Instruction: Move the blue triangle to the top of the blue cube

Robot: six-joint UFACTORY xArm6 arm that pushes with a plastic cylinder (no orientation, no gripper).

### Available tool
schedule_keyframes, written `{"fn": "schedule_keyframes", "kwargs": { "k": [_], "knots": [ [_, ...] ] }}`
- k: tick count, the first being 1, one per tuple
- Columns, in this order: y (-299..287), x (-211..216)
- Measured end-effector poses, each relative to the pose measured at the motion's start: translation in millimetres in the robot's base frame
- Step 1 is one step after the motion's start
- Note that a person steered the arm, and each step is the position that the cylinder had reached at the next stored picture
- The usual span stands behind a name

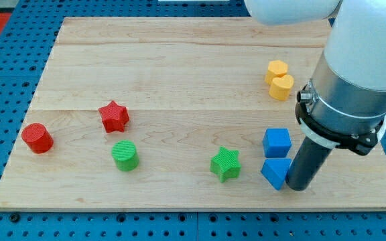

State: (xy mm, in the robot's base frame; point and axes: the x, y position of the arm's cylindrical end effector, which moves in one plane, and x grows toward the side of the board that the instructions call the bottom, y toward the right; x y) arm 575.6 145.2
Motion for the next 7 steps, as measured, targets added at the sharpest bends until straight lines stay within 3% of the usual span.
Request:
{"fn": "schedule_keyframes", "kwargs": {
  "k": [1,2,3,5,7],
  "knots": [
    [-5,-38],
    [-13,-26],
    [11,26],
    [-58,-18],
    [-79,-27]
  ]
}}
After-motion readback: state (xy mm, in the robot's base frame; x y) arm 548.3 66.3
